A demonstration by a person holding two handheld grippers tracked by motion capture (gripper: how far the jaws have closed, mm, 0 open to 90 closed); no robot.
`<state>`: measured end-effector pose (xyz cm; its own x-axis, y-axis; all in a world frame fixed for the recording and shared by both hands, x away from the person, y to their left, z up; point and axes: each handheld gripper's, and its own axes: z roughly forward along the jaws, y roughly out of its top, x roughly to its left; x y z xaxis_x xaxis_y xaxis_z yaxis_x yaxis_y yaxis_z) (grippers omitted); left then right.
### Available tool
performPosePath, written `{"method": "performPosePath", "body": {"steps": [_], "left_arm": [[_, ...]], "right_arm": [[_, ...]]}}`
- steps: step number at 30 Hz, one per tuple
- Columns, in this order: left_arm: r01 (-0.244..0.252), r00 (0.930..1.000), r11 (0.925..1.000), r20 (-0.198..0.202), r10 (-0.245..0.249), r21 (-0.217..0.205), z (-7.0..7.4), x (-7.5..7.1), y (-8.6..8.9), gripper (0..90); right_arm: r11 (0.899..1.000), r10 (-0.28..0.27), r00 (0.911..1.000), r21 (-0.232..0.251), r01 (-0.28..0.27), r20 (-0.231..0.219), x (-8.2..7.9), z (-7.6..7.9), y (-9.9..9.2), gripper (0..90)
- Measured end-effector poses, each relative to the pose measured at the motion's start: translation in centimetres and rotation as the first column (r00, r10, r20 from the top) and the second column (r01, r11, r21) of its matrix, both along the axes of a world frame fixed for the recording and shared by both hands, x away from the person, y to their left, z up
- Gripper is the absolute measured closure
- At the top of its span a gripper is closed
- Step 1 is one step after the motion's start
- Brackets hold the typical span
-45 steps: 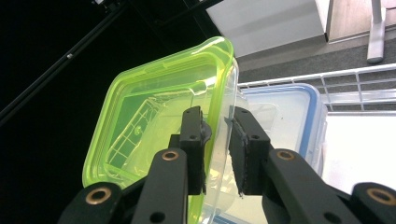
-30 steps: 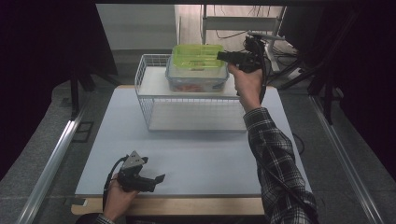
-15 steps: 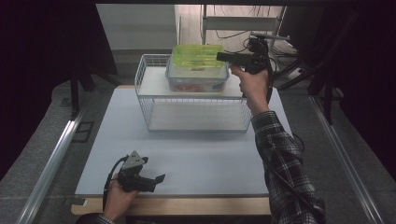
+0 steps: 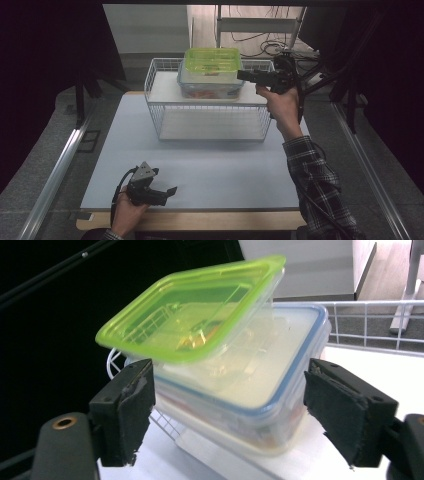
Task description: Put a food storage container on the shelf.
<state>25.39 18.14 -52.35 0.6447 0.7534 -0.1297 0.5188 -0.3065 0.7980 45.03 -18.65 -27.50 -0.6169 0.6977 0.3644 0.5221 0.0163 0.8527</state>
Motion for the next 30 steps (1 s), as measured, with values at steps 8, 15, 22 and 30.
{"method": "performPosePath", "body": {"steps": [8, 15, 22, 30], "left_arm": [[0.001, 1.0, 1.0, -0.002, -0.001, 0.003, -0.1, 0.0, -0.1, 3.9], [0.001, 1.0, 1.0, -0.003, -0.001, 0.005, -0.1, 0.0, -0.1, 3.9], [0.001, 1.0, 1.0, -0.005, -0.001, 0.005, -0.1, 0.0, -0.1, 3.9], [0.001, 1.0, 1.0, -0.005, -0.001, 0.006, -0.1, 0.0, -0.1, 3.9]], "right_arm": [[0.998, 0.058, 0.998, -0.034, -0.057, 0.025, -1.8, -1.2, 0.1, 16.2], [0.994, 0.092, 0.9953, -0.06, -0.09, 0.028, -2.6, -2.4, 0.5, 13.4], [0.991, 0.11, 0.9934, -0.079, -0.107, 0.033, -3.2, -3.2, 0.5, 11.1], [0.99, 0.121, 0.9916, -0.084, -0.117, 0.046, -3.8, -4.1, 0.3, 8.9]]}}
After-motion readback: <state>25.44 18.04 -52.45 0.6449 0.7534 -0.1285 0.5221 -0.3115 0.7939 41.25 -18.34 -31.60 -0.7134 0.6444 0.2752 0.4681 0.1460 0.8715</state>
